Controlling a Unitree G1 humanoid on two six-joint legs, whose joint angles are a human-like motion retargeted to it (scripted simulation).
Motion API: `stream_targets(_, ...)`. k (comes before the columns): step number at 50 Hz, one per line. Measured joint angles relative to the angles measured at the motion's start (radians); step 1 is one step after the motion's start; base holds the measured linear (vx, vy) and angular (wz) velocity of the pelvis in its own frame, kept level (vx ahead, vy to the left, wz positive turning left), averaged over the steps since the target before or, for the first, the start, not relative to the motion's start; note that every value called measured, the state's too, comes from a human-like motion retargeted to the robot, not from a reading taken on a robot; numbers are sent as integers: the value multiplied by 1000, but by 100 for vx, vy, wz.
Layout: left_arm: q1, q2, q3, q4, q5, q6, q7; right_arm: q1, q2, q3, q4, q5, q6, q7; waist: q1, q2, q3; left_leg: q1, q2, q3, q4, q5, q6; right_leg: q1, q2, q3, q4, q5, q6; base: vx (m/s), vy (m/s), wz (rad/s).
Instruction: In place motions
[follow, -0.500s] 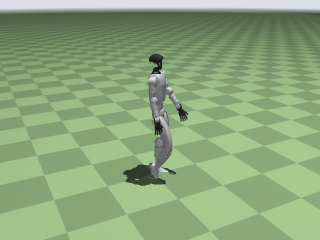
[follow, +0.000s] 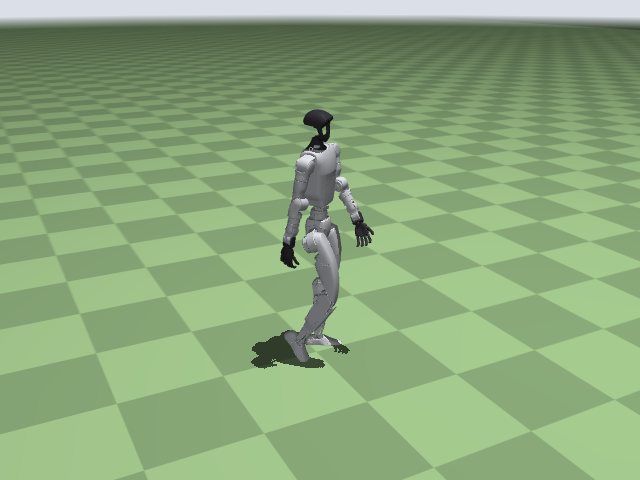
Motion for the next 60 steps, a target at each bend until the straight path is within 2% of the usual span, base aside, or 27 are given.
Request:
stream_targets(1, 39, -5, 19, 43, 11, 6, 11, -25, 14, 29, -42, -20, -2, -2, 15, -14, -3, 11, -17, 13, 0, -5, -2, 96, 4, 26, -152, 37, 15, -7, 3, -59)
stream_targets(2, 78, -6, 37, 83, 23, 12, 23, -51, 26, 59, -84, -40, -5, -5, 31, -29, -7, 17, -38, 27, 2, -11, -3, 187, 0, 40, -300, 32, 39, -10, 1, -60)
stream_targets(3, 116, -3, 53, 117, 39, 18, 37, -79, 37, 93, -126, -62, -11, -12, 51, -50, -16, 17, -63, 45, 5, -17, -3, 266, -23, 29, -442, -57, 81, -17, -5, -90)
stream_targets(4, 151, 10, 81, 154, 66, 21, 48, -106, 53, 135, -172, -87, -11, -13, 79, -75, -19, 26, -82, 75, 7, -24, -6, 329, -45, -13, -537, -153, 73, -22, -13, -130)
stream_targets(5, 185, 27, 114, 192, 98, 22, 56, -133, 72, 180, -221, -114, -8, -11, 110, -101, -18, 39, -97, 112, 8, -31, -11, 384, -66, -70, -610, -251, 40, -16, -22, -146)
stream_targets(7, 262, 63, 161, 247, 152, 37, 75, -185, 99, 253, -284, -153, -15, 20, 165, -134, -46, 37, -101, 156, 18, -36, -23, 400, -88, -86, -705, -258, 26, -3, -27, -110)
stream_targets(10, 334, 111, 204, 326, 172, 35, 137, -283, 129, 326, -357, -195, -28, 80, 226, -182, -62, 18, -101, 187, 29, -21, -40, 381, -106, -35, -755, -213, 61, -26, -31, -46)
stream_targets(12, 341, 137, 240, 372, 143, 23, 182, -362, 134, 364, -418, -229, -32, 115, 220, -191, -24, 16, -82, 178, 33, -4, -54, 371, -108, -55, -744, -206, 57, -55, -26, 6)
stream_targets(15, 340, 152, 298, 398, 108, 18, 196, -472, 129, 428, -507, -292, -41, 156, 163, -191, 40, 15, -66, 147, 35, 20, -61, 378, -84, -49, -732, -210, 38, -51, -18, 44)
stream_targets(20, 332, 147, 336, 379, 191, 54, 142, -468, 99, 478, -629, -401, -49, 126, 78, -182, 35, -37, -50, 78, 50, 74, -79, 378, -67, -90, -729, -224, 31, -20, -2, 78)
stream_targets(23, 318, 144, 293, 338, 242, 49, 119, -386, 87, 435, -640, -392, -55, 50, 102, -188, 37, -49, -52, 63, 58, 93, -100, 388, -67, -121, -737, -225, 25, -10, -2, 72)
stream_targets(25, 301, 143, 246, 314, 269, 42, 108, -326, 88, 393, -612, -352, -56, 29, 135, -201, 44, -44, -57, 83, 79, 60, -101, 398, -73, -139, -744, -224, 22, -9, -1, 63)
stream_targets(30, 262, 128, 165, 296, 326, 25, 106, -195, 118, 271, -457, -302, -74, 90, 175, -219, 38, -22, -80, 75, 191, 9, -97, 400, -93, -165, -756, -219, 25, -3, 6, 46)
stream_targets(34, 285, 115, 179, 290, 395, 4, 64, -142, 132, 189, -235, -270, -79, 36, 163, -201, -2, 17, -75, 67, 173, -5, -125, 387, -85, -156, -765, -208, 28, 13, 15, -19)
stream_targets(37, 317, 117, 184, 299, 446, 0, 49, -122, 116, 104, -52, -172, -44, 11, 119, -169, -56, 58, -86, 67, 72, -60, -93, 371, -66, -167, -767, -207, 30, 22, 18, 3)
stream_targets(40, 326, 125, 197, 330, 481, 9, 51, -98, 84, 53, 52, -52, -3, 27, 121, -140, -97, 63, -82, 105, 6, -62, -83, 359, -52, -124, -767, -217, 41, 13, 16, -93)
stream_targets(42, 317, 135, 207, 345, 495, 20, 50, -79, 67, 33, 60, 11, -4, 19, 190, -123, -100, 75, -62, 185, -23, -61, -93, 358, -46, -44, -755, -238, 62, 1, 13, -123)
stream_targets(45, 306, 150, 201, 352, 489, 27, 55, -40, 53, 1, 32, 39, -24, -2, 73, -143, -75, 84, -114, 64, -43, -51, -68, 346, -70, -173, -761, -198, 38, 6, 10, 129)
stream_targets(53, 286, 157, 270, 411, 368, 39, 75, -17, 26, 60, -27, -210, -5, 16, 93, -143, -102, 74, -127, 108, -66, -69, -49, 299, -75, -137, -749, -184, 47, 8, 9, -23)
stream_targets(60, 235, 142, 275, 408, 325, 49, 26, -63, 80, 108, -146, -202, -22, -10, 79, -148, -70, 62, -130, 118, -62, -83, -37, 264, -86, -131, -721, -172, 51, -1, 2, -4)
